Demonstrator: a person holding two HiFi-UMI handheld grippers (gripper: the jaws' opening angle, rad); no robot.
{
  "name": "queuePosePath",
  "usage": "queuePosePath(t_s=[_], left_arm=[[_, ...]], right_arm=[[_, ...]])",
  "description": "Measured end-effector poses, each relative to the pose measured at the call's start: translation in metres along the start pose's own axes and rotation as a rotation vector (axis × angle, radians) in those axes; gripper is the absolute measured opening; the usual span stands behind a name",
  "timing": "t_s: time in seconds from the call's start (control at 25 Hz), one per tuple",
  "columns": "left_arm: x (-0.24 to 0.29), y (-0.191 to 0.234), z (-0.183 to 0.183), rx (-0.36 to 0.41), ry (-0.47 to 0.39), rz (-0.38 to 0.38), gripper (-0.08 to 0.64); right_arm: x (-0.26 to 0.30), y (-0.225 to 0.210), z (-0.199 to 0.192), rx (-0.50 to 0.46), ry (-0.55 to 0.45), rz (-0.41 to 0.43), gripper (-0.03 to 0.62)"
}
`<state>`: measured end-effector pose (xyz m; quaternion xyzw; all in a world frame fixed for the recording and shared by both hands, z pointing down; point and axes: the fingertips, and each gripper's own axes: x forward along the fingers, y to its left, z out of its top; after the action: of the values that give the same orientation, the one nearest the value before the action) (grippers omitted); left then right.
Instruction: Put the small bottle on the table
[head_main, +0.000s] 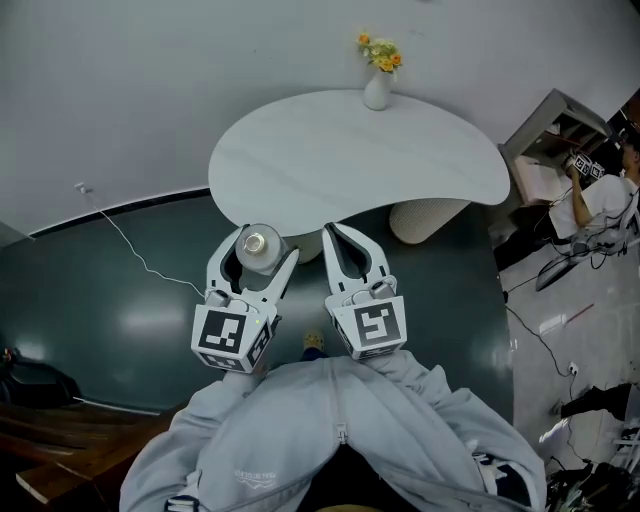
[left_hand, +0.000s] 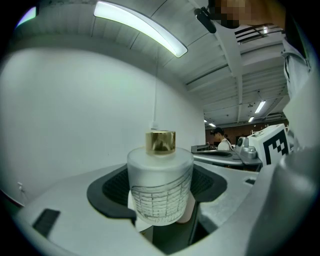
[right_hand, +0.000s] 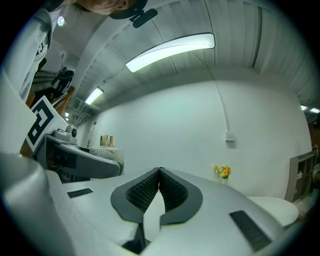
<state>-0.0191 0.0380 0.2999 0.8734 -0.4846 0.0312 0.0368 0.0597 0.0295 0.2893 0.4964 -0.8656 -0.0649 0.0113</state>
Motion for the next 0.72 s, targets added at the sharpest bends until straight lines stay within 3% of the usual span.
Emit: queuePosePath(t_s=[0.36,0.72], left_arm=[[0.047,0.01,0.005,-0.008,0.01,0.031,0.334],[0.076,0.033,0.0,-0.03,0.026,0.024,0.334]], right_arm=[[0.033,-0.036,-0.011,0.015,0.004,0.036,0.026],[0.061,-0.051,-0.018,0.028,0.015,0.019,0.026]])
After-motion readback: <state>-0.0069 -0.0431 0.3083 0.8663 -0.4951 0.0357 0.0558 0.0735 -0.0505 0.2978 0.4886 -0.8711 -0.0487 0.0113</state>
